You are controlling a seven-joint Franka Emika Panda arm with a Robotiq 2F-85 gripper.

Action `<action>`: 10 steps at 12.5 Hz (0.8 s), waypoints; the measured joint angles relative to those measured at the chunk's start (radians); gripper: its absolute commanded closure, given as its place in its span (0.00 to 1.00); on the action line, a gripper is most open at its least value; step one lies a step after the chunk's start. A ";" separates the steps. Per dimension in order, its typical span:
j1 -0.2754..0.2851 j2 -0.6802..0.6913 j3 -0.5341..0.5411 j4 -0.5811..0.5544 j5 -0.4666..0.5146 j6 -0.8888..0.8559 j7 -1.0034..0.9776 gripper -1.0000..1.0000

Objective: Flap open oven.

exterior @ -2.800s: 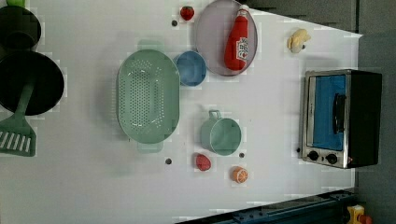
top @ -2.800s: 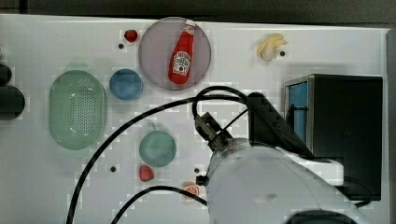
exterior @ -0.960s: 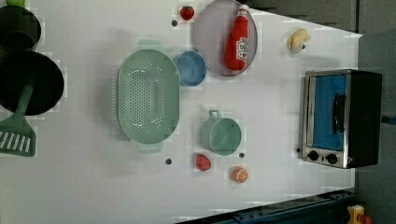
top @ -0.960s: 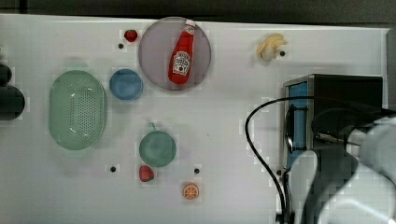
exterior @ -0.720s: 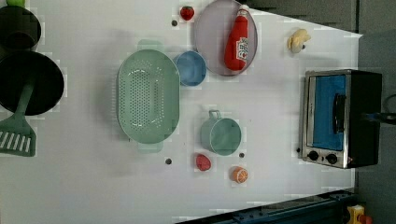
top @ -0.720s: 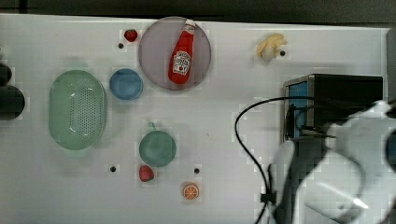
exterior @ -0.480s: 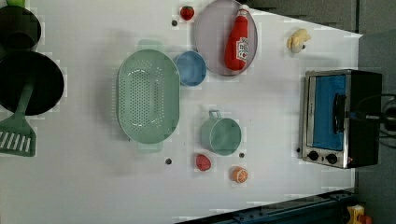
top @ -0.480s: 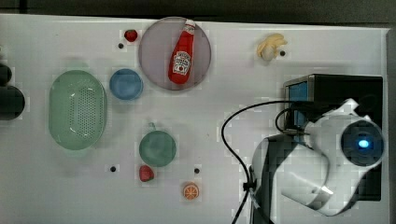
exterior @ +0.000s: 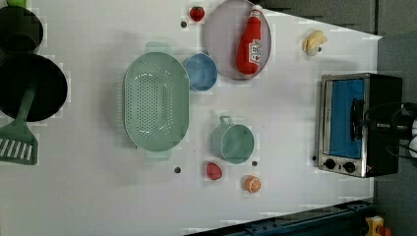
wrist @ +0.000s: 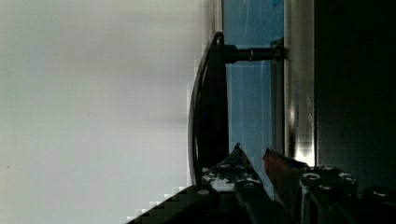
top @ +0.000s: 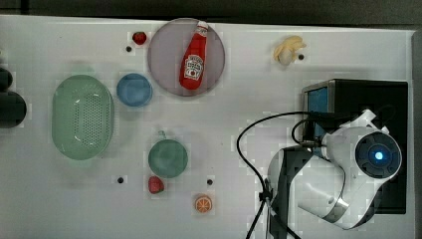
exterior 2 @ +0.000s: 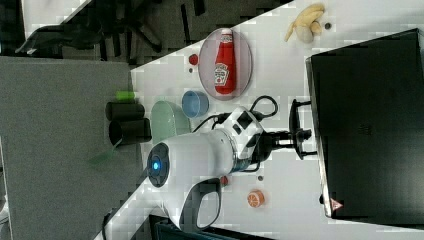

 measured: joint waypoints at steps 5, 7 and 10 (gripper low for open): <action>-0.001 0.019 0.025 -0.002 -0.198 -0.002 0.056 0.83; 0.005 0.032 0.054 0.000 -0.291 -0.003 0.152 0.83; 0.032 0.037 0.105 -0.014 -0.432 -0.036 0.322 0.83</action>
